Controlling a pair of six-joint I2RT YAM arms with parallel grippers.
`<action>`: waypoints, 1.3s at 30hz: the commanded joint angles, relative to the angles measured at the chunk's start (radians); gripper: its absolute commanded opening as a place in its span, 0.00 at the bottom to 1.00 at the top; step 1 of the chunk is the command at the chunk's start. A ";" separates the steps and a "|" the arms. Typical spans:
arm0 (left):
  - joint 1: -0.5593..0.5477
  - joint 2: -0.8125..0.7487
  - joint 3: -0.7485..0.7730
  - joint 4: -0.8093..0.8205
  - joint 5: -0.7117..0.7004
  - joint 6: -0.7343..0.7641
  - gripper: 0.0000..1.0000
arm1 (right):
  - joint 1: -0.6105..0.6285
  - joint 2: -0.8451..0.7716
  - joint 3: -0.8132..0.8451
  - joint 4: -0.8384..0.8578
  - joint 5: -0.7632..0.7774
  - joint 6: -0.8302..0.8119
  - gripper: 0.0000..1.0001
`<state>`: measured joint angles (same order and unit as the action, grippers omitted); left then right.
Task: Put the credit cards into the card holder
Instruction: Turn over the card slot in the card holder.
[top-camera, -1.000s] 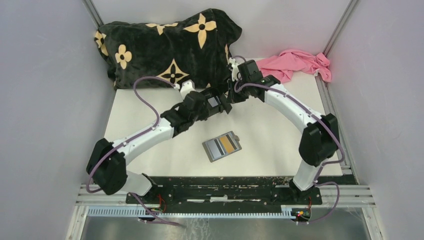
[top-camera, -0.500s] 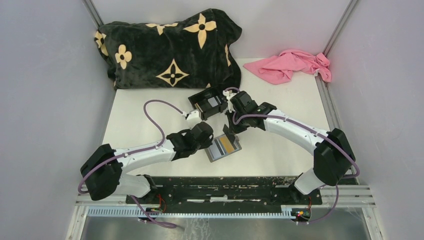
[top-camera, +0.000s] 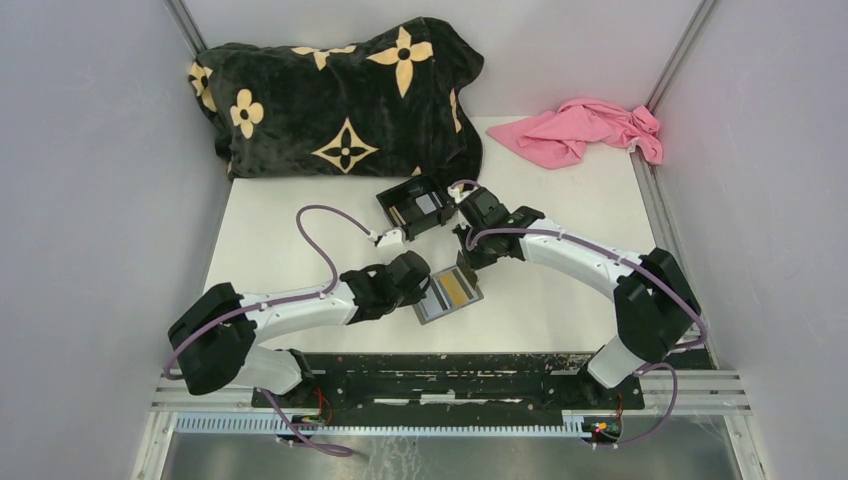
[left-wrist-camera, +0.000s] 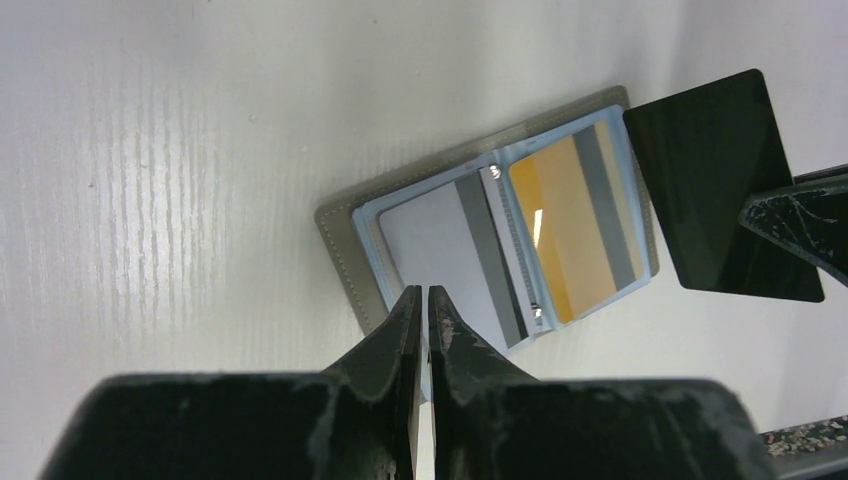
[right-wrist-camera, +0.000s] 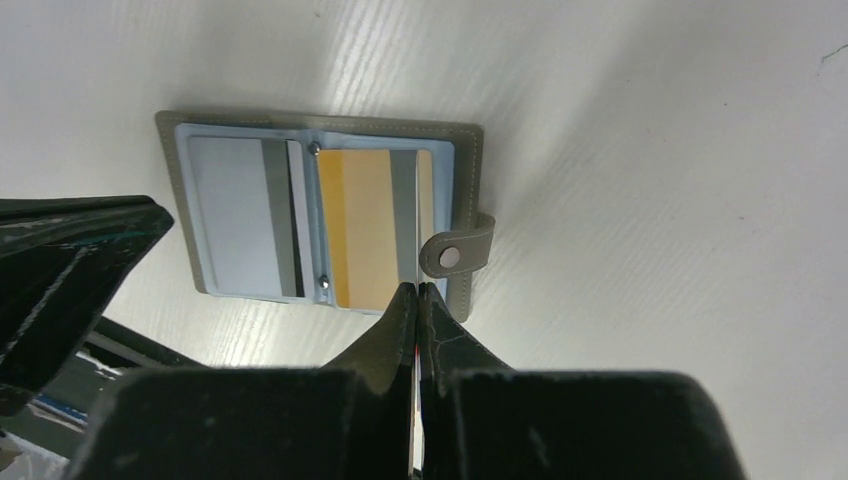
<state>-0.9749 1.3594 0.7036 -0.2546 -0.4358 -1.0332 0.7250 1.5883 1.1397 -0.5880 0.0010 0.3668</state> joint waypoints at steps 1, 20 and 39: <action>-0.008 0.013 -0.025 0.026 0.004 -0.064 0.11 | 0.003 0.031 0.043 -0.010 0.052 -0.017 0.01; -0.008 0.059 -0.049 0.034 0.038 -0.054 0.11 | 0.001 0.059 0.045 -0.020 0.080 -0.020 0.01; -0.008 0.059 -0.064 0.040 0.044 -0.067 0.10 | -0.004 -0.006 -0.006 0.015 0.012 0.008 0.01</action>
<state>-0.9775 1.4147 0.6464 -0.2504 -0.3862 -1.0592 0.7242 1.6421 1.1427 -0.5987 0.0265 0.3595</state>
